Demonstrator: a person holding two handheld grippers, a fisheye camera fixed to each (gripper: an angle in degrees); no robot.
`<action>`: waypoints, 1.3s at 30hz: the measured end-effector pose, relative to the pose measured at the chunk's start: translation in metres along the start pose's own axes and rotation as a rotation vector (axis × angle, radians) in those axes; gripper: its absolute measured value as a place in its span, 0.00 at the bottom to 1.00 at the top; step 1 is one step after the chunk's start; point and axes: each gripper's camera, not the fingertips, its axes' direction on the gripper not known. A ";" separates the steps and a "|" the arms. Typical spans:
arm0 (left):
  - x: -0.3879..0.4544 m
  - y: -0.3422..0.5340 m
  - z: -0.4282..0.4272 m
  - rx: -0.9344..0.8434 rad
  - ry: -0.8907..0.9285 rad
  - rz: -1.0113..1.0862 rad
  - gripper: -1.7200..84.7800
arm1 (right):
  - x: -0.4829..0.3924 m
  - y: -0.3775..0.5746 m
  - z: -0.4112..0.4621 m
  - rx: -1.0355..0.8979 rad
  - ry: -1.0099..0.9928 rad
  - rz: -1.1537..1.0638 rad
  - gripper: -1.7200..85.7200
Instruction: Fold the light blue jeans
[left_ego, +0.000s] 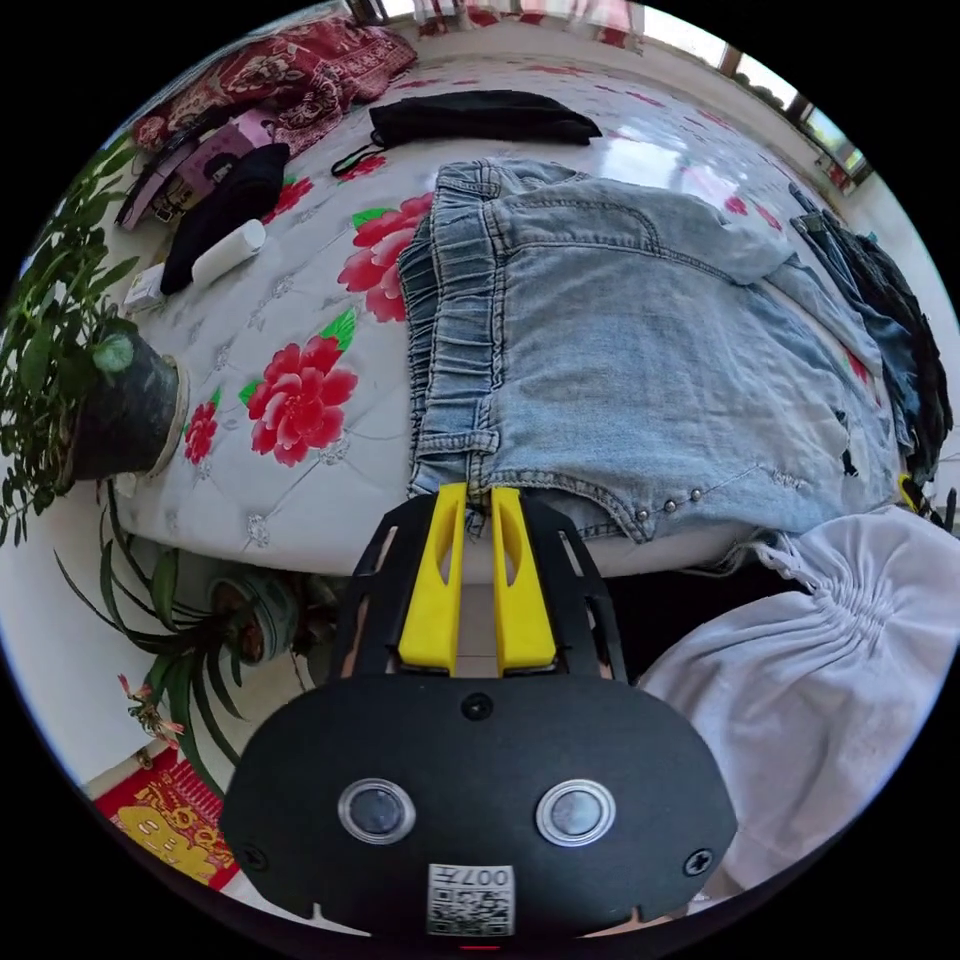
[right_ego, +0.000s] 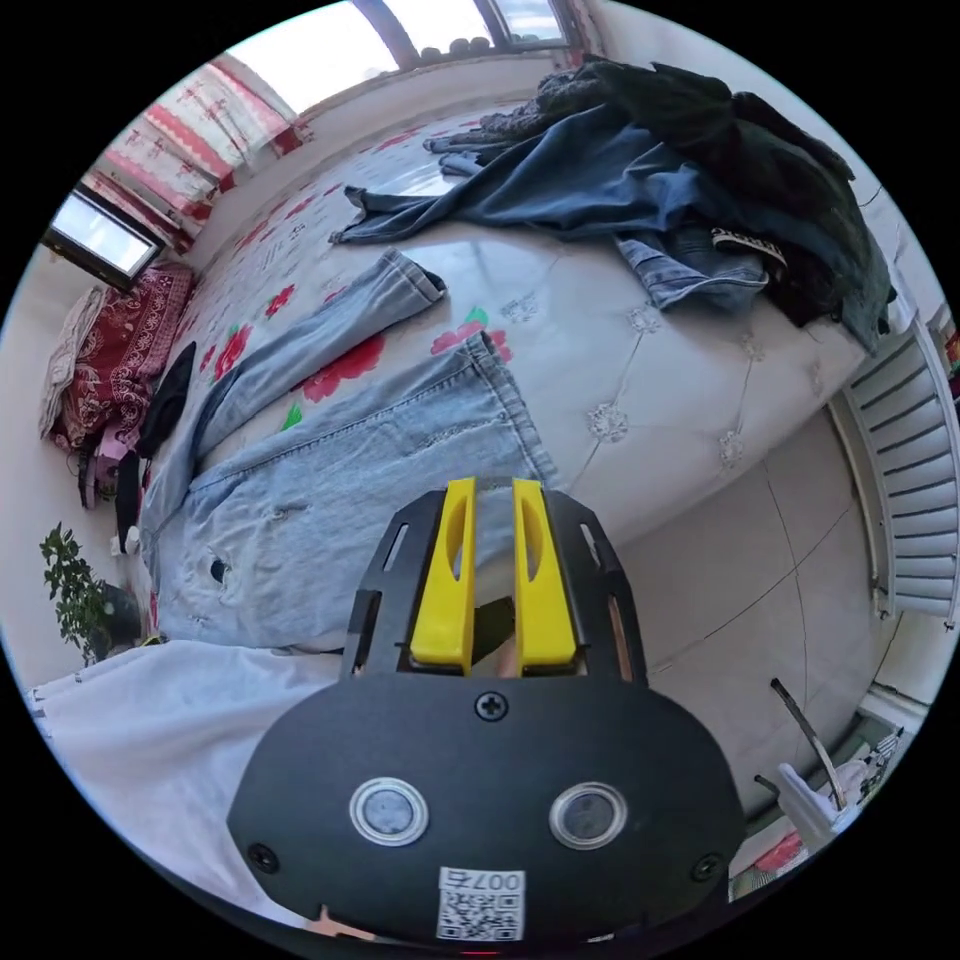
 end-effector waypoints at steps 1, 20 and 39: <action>-0.004 0.006 -0.009 0.008 0.021 -0.022 0.07 | -0.003 -0.002 -0.002 0.015 -0.011 -0.008 0.07; 0.060 -0.173 -0.064 0.209 -0.048 0.020 0.09 | -0.120 -0.216 0.029 -0.023 0.052 -0.299 0.12; 0.142 -0.307 0.031 0.025 -0.234 0.096 0.01 | -0.189 -0.236 -0.077 0.404 -0.058 -0.673 0.03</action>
